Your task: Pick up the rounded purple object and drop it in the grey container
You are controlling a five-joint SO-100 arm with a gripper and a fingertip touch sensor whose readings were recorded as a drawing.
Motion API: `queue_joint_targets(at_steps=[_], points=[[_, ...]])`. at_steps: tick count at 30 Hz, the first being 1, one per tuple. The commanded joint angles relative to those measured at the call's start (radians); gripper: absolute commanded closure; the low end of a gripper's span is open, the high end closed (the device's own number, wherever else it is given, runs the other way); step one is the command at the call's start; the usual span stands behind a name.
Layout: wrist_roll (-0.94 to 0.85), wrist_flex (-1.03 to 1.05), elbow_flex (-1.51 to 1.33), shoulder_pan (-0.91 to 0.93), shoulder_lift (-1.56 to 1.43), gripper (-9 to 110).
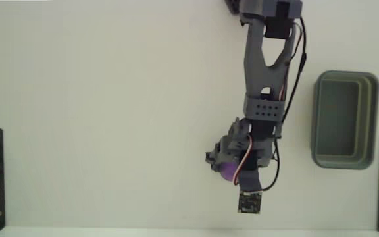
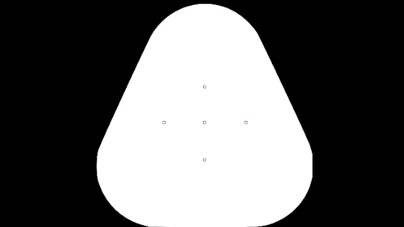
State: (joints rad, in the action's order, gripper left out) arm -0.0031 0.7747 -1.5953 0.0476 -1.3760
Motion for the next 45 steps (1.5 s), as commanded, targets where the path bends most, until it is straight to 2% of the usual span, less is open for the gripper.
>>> queue_joint_targets(at_steps=[1, 45], points=[[0.003, -0.018, -0.004, 0.010, -0.031, 29], [0.003, -0.018, -0.004, 0.010, -0.031, 40]])
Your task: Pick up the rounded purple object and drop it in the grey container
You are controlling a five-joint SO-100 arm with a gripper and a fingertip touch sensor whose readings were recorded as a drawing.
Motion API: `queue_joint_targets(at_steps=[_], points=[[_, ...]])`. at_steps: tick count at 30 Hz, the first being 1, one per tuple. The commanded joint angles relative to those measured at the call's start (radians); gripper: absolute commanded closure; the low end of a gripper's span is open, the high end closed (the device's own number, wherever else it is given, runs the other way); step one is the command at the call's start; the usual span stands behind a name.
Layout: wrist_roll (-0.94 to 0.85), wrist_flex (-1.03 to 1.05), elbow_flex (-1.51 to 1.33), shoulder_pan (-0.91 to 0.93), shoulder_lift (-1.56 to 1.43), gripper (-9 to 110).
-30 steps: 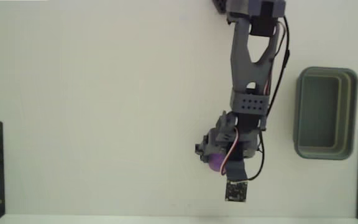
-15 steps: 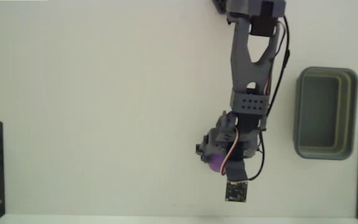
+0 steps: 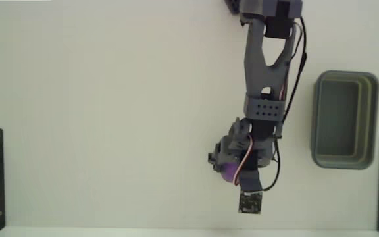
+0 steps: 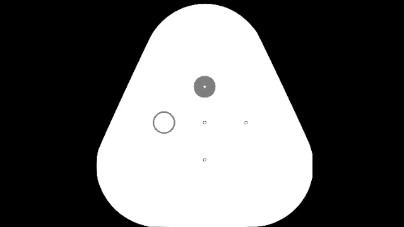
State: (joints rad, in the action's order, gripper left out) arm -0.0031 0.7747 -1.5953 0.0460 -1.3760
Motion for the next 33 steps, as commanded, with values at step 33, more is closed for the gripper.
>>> queue_joint_targets(at_steps=[33], points=[[0.003, -0.018, -0.004, 0.011, -0.031, 48]])
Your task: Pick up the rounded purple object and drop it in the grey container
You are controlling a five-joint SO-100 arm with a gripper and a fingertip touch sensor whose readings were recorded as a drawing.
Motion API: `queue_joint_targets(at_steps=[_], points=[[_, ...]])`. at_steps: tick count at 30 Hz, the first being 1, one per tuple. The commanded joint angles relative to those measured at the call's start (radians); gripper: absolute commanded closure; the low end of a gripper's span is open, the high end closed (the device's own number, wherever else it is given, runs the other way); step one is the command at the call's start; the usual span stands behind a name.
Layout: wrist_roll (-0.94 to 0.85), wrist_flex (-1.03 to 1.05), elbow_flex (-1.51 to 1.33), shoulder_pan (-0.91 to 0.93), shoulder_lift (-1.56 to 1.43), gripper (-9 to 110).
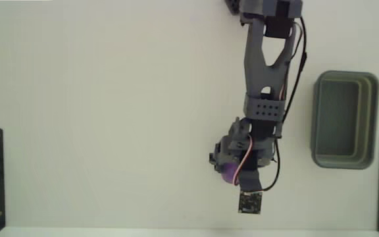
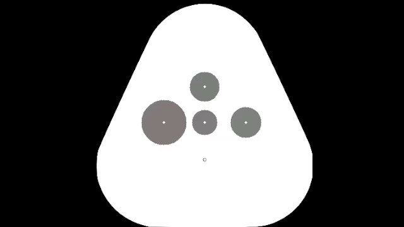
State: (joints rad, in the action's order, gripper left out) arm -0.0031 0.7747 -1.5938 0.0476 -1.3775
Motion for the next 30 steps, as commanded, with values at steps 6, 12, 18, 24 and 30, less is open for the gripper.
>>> queue_joint_targets(at_steps=[6, 12, 18, 24, 30], points=[[0.003, -0.018, -0.006, 0.010, -0.029, 50], [0.003, -0.018, -0.006, 0.010, -0.029, 51], [0.003, -0.018, -0.006, 0.010, -0.029, 53], [0.003, -0.018, -0.006, 0.010, -0.029, 54], [0.003, -0.018, -0.006, 0.010, -0.029, 56]])
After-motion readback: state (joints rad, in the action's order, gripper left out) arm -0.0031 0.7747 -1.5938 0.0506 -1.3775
